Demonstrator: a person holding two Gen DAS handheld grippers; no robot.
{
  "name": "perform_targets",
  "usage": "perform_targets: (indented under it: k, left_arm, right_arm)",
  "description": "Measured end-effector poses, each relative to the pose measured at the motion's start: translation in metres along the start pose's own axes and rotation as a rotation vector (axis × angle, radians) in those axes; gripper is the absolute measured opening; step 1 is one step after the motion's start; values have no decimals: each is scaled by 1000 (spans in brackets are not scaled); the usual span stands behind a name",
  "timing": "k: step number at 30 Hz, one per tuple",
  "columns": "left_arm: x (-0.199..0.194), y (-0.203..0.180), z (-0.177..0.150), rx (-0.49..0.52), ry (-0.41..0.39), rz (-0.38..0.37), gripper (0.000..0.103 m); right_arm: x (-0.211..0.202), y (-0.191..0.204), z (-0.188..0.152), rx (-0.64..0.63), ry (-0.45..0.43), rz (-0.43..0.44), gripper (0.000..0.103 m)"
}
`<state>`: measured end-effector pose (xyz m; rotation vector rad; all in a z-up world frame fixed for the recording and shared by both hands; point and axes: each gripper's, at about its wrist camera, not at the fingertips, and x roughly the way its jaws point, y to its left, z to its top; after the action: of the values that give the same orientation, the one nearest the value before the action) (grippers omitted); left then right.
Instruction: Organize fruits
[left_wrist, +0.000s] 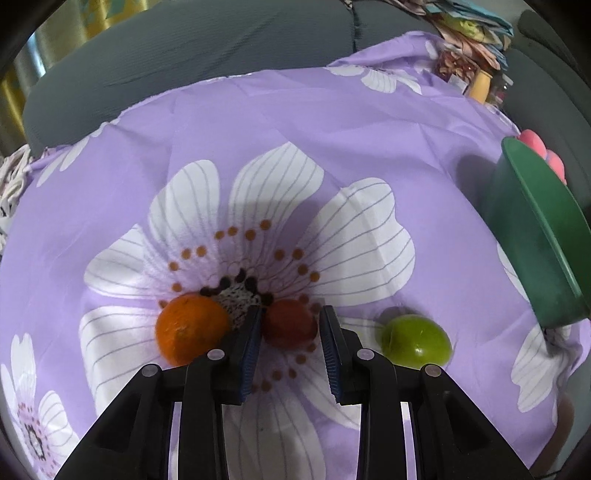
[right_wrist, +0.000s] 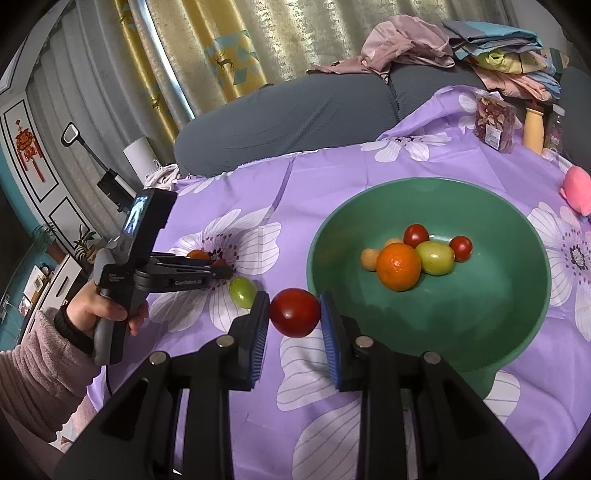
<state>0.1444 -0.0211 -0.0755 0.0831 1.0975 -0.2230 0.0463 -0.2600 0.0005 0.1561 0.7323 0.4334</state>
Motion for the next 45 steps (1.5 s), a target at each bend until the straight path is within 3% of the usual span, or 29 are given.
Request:
perform_targets:
  k: [4, 11, 25, 34, 45]
  left_arm:
    - [1, 0, 1, 4, 3, 17, 29]
    - [-19, -2, -4, -8, -1, -21, 28]
    - [-100, -101, -7, 241, -135, -197, 28]
    - [-108, -147, 9, 336, -157, -248, 28]
    - [-95, -177, 20, 378, -134, -263, 28]
  right_arm:
    - [0, 0, 0, 0, 1, -3, 28]
    - [1, -1, -1, 8, 1, -10, 28]
    - [-20, -14, -5, 35, -46, -36, 28]
    - [-29, -32, -3, 66, -71, -67, 29]
    - [-31, -53, -3, 102, -85, -107, 29]
